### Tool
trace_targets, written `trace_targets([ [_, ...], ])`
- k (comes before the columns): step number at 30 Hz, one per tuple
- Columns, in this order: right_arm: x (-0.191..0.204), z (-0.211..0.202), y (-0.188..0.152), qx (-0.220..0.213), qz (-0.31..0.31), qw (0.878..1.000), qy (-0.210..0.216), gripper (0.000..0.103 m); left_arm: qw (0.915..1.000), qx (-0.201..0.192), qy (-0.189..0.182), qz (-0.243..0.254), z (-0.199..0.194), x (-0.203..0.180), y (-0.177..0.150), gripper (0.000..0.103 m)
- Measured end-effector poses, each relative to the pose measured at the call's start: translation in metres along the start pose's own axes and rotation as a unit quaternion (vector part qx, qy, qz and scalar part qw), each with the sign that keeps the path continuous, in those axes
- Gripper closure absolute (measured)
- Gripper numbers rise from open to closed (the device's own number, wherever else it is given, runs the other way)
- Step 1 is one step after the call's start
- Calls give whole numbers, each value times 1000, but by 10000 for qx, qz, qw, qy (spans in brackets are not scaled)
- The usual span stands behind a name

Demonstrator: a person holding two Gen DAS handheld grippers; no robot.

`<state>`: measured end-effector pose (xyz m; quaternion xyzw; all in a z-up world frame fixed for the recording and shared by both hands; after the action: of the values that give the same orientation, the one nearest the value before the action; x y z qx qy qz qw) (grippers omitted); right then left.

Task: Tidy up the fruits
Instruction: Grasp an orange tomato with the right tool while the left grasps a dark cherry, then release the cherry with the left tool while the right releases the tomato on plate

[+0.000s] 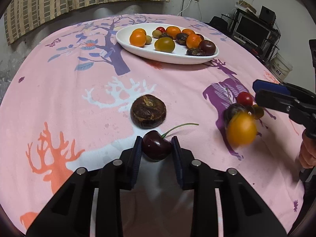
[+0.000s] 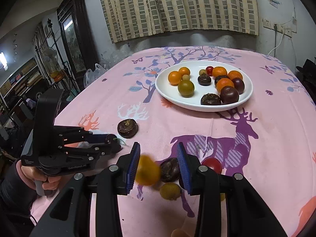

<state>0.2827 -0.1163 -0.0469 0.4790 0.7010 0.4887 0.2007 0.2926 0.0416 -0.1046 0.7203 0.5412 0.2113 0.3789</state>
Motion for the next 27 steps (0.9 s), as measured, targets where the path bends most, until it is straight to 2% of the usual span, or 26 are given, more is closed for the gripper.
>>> trace_targets([
  [1, 0, 1, -2, 63, 4, 10000, 15, 72, 10000, -9, -4, 6, -2, -1, -1, 73],
  [2, -1, 4, -4, 128, 7, 9999, -4, 72, 10000, -18, 15, 21, -3, -1, -3, 73],
  [6, -3, 6, -6, 180, -10, 9998, -84, 68, 10000, -49, 26, -57, -6, 1, -6, 73],
  [8, 3, 2, -4, 136, -50, 9999, 77, 44, 10000, -63, 15, -73, -6, 2, -6, 73],
  [9, 9, 1, -5, 129, -89, 9995, 273, 42, 9999, -73, 3, -79, -6, 2, -7, 73],
  [10, 20, -2, -6, 139, -184, 9979, 604, 42, 9999, -81, 8, -68, -7, 2, -7, 73],
  [13, 51, -8, -17, 307, -637, 9897, 1246, 42, 9998, -139, 50, -108, -11, 8, -6, 73],
  [17, 80, -3, -39, 681, -1077, 9778, 1663, 42, 9991, -217, 111, -358, -17, 23, -3, 73],
  [21, 96, 14, -47, 953, -1330, 9727, 1647, 42, 9981, -308, 131, -520, -23, 31, 1, 73],
  [24, 101, 33, -57, 1184, -1414, 9726, 1417, 45, 9972, -431, 124, -595, -30, 35, 6, 73],
  [26, 100, 39, -61, 1252, -1371, 9732, 1358, 61, 9968, -469, 131, -642, -32, 37, 7, 74],
  [27, 99, 39, -61, 1231, -1277, 9742, 1396, 62, 9966, -478, 143, -658, -33, 38, 7, 74],
])
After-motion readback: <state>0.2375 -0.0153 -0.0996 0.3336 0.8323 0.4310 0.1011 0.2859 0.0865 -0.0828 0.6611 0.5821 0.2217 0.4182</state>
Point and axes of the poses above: each gripper's, at about its wrist camera, not at the fingertips, and z roughly the way its jaws point, x to its left, y to its top, the point moved 5 cm from there along z, roughly the way its jaws point, and after that the axes turned 15 degrees about -x, right-handed, at the moved point
